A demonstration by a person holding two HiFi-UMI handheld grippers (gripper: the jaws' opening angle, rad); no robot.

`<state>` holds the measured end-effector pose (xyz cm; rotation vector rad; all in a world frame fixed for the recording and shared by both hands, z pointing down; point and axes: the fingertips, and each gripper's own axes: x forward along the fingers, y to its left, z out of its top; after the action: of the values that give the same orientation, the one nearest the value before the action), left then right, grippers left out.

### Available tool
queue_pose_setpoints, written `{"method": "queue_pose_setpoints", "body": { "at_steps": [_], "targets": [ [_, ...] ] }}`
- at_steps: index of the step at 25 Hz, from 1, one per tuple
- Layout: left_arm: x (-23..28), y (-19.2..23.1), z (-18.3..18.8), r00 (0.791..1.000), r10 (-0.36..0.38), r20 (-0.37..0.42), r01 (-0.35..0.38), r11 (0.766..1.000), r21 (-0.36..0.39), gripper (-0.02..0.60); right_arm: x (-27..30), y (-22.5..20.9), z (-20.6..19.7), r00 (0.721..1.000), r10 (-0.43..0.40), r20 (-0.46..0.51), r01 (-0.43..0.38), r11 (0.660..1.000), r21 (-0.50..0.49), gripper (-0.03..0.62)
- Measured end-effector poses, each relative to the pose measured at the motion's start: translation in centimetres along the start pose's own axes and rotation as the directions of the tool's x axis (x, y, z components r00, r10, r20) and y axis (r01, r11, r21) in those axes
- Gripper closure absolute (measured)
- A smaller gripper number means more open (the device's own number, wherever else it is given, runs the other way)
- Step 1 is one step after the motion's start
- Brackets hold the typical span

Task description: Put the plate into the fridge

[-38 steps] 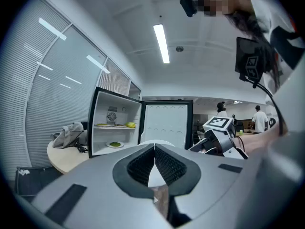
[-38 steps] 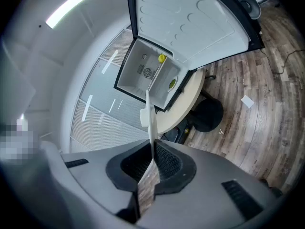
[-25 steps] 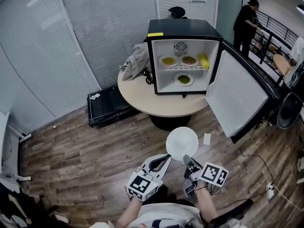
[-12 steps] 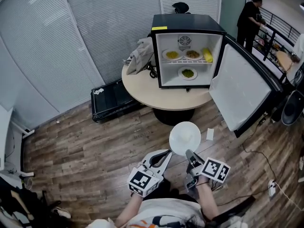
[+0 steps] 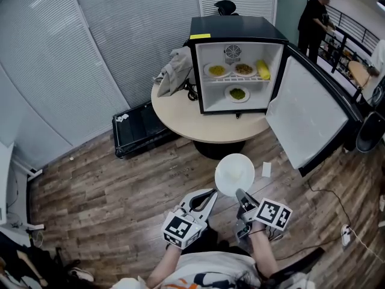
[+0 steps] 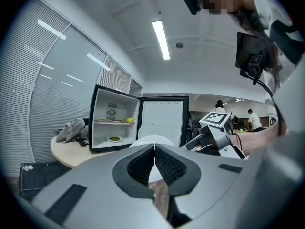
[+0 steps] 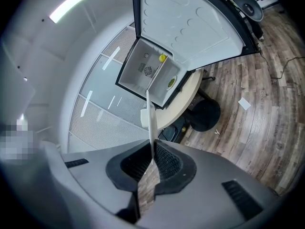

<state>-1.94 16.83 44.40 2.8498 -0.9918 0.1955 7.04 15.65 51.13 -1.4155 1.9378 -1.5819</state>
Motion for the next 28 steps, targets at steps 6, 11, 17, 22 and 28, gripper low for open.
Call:
{"method": "queue_pose_setpoints", "body": {
  "at_steps": [6,11,17,22,28],
  "targets": [
    [1.8,3.3,0.1,1.000,-0.019,-0.011,0.019,1.000,0.006,0.569,3.0,0.3,1.4,1.000,-0.016,0.010,0.016,1.000,0.007,0.568],
    [3.2,6.0,0.8,0.999,-0.047,-0.010,0.047,0.999,0.021,0.570,5.6,0.8,2.7,0.999,-0.030,0.026,0.029,0.999,0.016,0.568],
    [4.4,9.2,1.5,0.997,-0.075,-0.003,0.075,0.997,0.032,0.569,8.6,1.7,4.0,0.998,-0.041,0.047,0.041,0.999,0.015,0.568],
    [4.8,11.4,1.4,0.995,-0.097,-0.008,0.098,0.995,0.034,0.569,10.7,2.3,4.1,0.997,-0.055,0.055,0.054,0.998,0.021,0.568],
    [4.9,13.4,0.8,0.991,-0.129,-0.019,0.130,0.991,0.030,0.569,12.6,2.6,3.8,0.995,-0.070,0.072,0.067,0.997,0.036,0.568]
  ]
}}
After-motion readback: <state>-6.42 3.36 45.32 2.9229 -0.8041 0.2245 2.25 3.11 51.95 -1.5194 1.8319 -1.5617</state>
